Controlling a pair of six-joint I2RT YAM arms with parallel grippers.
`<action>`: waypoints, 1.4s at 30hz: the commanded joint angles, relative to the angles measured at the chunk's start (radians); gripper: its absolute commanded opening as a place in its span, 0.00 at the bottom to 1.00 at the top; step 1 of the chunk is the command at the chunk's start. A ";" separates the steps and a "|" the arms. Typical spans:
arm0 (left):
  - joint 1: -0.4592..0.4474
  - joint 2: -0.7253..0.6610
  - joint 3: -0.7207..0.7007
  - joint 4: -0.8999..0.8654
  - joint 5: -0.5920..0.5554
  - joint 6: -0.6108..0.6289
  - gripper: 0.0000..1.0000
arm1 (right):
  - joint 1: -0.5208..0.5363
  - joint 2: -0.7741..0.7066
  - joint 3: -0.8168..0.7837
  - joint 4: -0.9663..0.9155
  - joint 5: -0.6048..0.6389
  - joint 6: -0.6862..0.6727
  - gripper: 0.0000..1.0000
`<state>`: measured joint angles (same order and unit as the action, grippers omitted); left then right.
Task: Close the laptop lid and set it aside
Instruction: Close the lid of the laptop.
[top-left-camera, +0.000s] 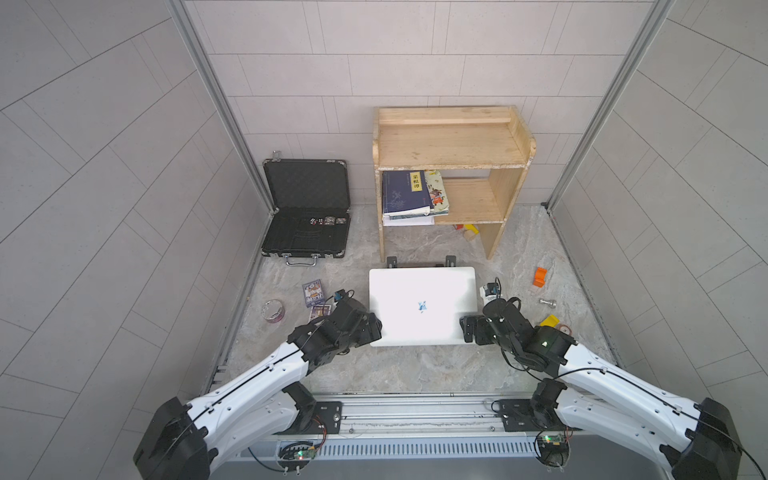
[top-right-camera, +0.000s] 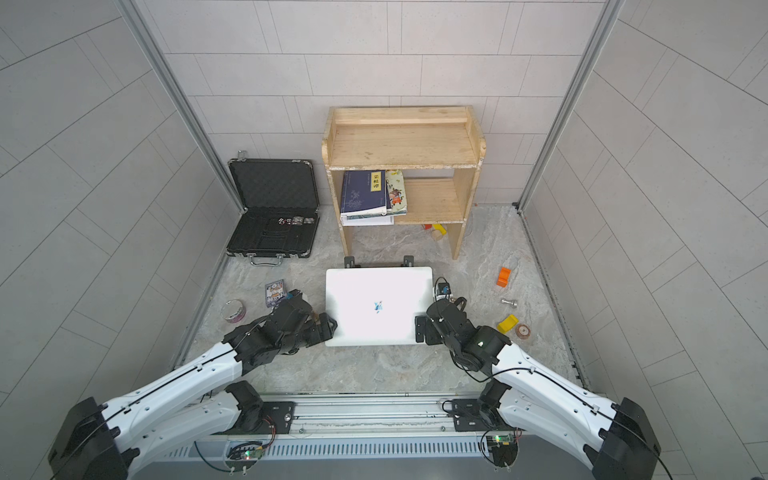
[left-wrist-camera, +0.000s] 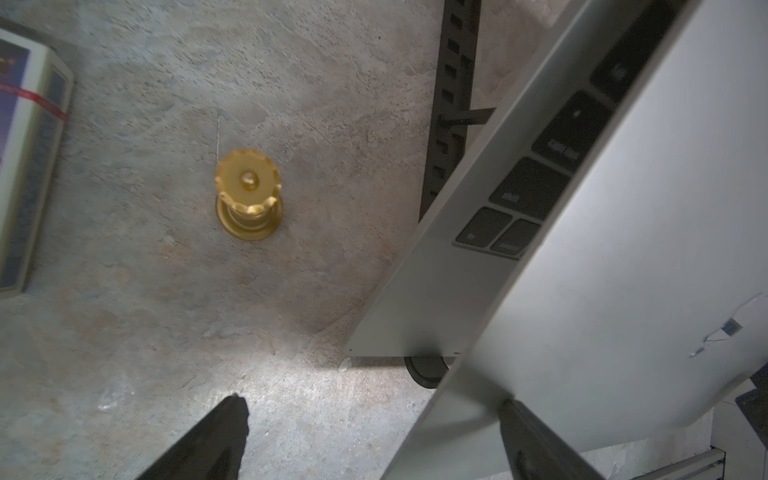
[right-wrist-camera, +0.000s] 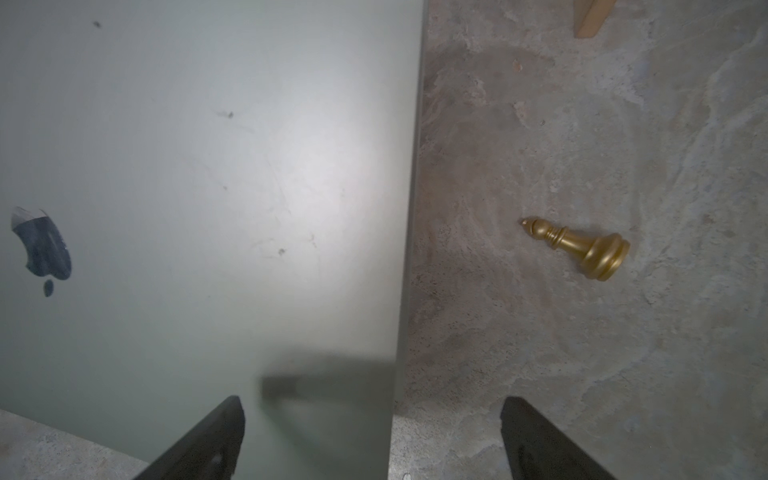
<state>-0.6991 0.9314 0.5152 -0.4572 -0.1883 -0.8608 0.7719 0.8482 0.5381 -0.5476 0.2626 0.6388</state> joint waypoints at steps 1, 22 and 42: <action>-0.004 0.021 -0.020 0.003 -0.008 0.012 0.95 | -0.006 0.004 -0.011 0.030 0.006 -0.012 0.99; -0.004 0.115 -0.014 0.058 -0.018 0.014 0.95 | -0.042 0.097 -0.020 0.105 -0.014 -0.030 1.00; -0.003 0.270 0.031 0.125 -0.047 0.021 0.95 | -0.116 0.211 -0.011 0.202 -0.069 -0.055 1.00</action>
<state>-0.7116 1.1645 0.5362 -0.3420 -0.1719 -0.8406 0.6670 1.0454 0.5274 -0.3756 0.1963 0.5991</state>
